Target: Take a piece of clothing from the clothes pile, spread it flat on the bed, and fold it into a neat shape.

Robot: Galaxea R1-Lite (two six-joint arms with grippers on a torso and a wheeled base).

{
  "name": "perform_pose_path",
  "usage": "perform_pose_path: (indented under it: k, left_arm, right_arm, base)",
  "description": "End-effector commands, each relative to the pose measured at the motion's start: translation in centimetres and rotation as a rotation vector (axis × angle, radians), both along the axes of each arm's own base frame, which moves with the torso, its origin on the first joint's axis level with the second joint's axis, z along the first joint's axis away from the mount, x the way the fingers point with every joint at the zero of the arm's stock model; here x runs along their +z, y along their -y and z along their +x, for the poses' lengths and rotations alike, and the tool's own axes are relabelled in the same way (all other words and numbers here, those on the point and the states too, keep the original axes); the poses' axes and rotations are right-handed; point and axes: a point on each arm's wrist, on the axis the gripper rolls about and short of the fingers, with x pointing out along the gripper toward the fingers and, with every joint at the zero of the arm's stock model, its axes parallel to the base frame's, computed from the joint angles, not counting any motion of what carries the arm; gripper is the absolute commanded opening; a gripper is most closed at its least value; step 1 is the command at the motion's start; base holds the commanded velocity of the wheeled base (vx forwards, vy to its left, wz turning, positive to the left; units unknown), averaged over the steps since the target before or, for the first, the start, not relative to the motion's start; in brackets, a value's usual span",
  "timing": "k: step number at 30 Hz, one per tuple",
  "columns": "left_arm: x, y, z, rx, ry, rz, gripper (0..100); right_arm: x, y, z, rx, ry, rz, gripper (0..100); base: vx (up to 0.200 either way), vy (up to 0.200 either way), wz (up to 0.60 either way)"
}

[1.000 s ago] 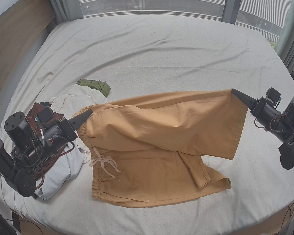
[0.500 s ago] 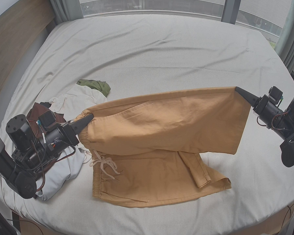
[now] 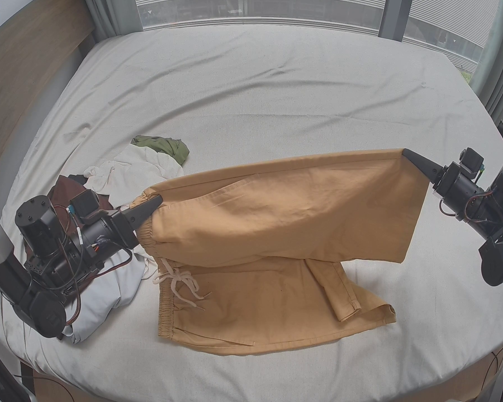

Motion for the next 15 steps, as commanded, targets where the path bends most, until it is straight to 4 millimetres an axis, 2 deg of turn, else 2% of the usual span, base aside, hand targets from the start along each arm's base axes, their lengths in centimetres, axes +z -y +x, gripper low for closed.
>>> perform_pose_path:
  k: [1,7,13,15]
  left_arm:
    - [0.7,0.1,0.1,0.004,0.032,-0.007,0]
    - [1.2,0.1,0.6,0.010,0.057,-0.013,0]
    - [1.2,0.3,1.1,0.012,0.064,-0.014,0]
    - [0.7,0.4,1.8,0.029,0.051,-0.013,0]
  right_arm:
    - [-0.2,-0.2,-0.1,0.007,-0.007,-0.001,0]
    - [0.2,-0.2,0.4,0.006,0.013,0.000,0]
    - [-0.8,-0.2,1.3,0.004,-0.017,-0.002,0]
    - [-1.4,-0.2,2.1,0.001,-0.029,-0.003,0]
  base:
    - [0.000,0.000,0.00]
    - [0.000,0.000,0.00]
    - [0.000,0.000,0.00]
    - [0.000,0.000,0.00]
